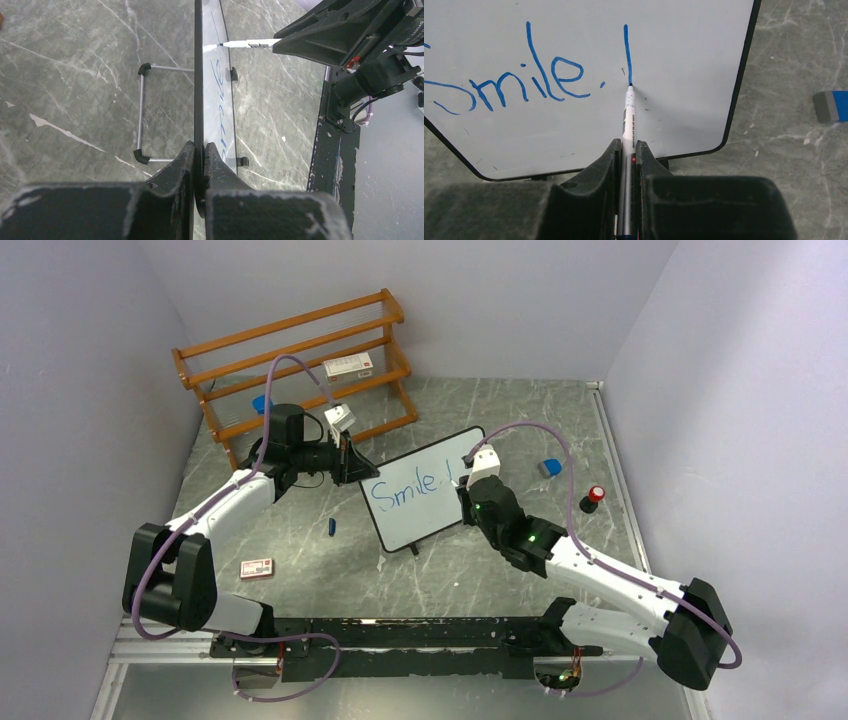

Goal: Write a sentence on the whiteboard

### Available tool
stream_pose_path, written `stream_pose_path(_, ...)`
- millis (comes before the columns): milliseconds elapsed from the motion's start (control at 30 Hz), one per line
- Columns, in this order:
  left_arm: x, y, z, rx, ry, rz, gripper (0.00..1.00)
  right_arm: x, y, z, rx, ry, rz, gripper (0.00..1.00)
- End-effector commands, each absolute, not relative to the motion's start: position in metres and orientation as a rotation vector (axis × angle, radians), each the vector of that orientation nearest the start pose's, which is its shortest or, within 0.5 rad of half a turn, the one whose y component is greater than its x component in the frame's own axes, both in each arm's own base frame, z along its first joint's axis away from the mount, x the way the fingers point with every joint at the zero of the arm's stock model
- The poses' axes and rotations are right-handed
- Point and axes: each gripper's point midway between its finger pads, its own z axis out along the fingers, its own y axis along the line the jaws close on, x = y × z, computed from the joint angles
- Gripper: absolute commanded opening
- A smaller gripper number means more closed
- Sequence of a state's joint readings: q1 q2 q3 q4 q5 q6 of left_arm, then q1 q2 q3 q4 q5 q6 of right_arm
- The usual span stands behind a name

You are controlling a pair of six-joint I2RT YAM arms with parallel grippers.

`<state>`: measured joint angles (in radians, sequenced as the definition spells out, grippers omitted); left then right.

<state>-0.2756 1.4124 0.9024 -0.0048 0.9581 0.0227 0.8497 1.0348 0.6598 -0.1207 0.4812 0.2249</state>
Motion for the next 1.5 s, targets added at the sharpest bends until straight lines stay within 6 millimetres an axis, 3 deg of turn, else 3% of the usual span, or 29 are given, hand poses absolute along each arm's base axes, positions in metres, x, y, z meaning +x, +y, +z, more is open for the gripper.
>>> stream_pose_path(0,0.306,-0.230,0.174,0.891,1.856,-1.112,0.05,0.267,0.192,0.152,-0.330,1.997,0.191,0.00)
stream_pose_path(733,0.305,-0.230,0.174,0.894,1.860,-1.120,0.05,0.287,0.201,0.188,-0.299,1.879,0.192,0.00)
stream_pose_path(1267,0.306,-0.230,0.173,0.891,1.862,-1.120,0.05,0.292,0.188,0.190,-0.259,1.871,0.135,0.00)
stream_pose_path(1467,0.306,-0.230,0.173,0.892,1.861,-1.120,0.05,0.290,0.185,0.182,-0.262,1.900,0.131,0.00)
